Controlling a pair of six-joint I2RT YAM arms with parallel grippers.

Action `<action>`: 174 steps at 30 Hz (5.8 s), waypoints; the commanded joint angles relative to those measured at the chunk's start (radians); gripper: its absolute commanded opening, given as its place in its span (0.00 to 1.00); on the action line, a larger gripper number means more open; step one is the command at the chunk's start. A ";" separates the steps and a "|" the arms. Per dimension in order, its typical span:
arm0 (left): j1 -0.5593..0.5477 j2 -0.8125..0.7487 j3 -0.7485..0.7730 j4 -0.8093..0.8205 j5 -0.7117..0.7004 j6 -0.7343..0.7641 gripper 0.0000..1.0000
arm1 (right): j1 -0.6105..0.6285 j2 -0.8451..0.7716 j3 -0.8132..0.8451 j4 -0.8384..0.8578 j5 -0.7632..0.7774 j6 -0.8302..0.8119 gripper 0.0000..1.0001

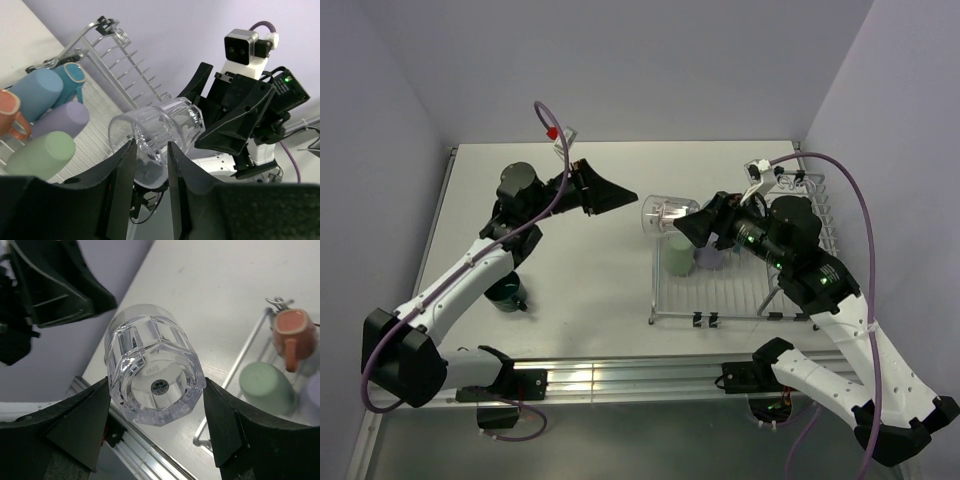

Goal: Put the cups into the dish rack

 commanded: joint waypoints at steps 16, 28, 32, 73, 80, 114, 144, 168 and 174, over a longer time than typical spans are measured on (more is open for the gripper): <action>0.026 -0.158 0.077 -0.502 -0.250 0.237 0.35 | -0.004 0.064 0.279 -0.625 0.390 -0.030 0.00; 0.029 -0.244 0.008 -0.545 -0.252 0.282 0.36 | 0.009 0.228 0.294 -0.798 0.482 0.028 0.00; 0.029 -0.239 -0.007 -0.542 -0.211 0.286 0.35 | 0.023 0.293 0.279 -0.831 0.525 0.039 0.00; 0.055 -0.252 -0.050 -0.582 -0.198 0.378 0.36 | -0.142 0.431 0.015 -0.678 0.635 0.022 0.04; 0.057 -0.245 -0.052 -0.582 -0.200 0.377 0.36 | -0.156 0.437 -0.014 -0.663 0.635 0.014 0.20; 0.057 -0.224 -0.062 -0.577 -0.197 0.375 0.39 | -0.109 0.388 0.006 -0.742 0.600 0.008 0.68; 0.058 -0.207 -0.070 -0.582 -0.212 0.377 0.46 | -0.006 0.434 0.084 -0.813 0.634 0.051 0.88; 0.083 -0.304 0.125 -1.427 -1.189 0.208 0.55 | 0.253 0.402 0.257 -0.379 0.336 -0.032 0.83; 0.093 -0.331 0.008 -1.445 -1.195 0.081 0.47 | 0.283 0.419 0.222 -0.287 0.295 -0.061 0.82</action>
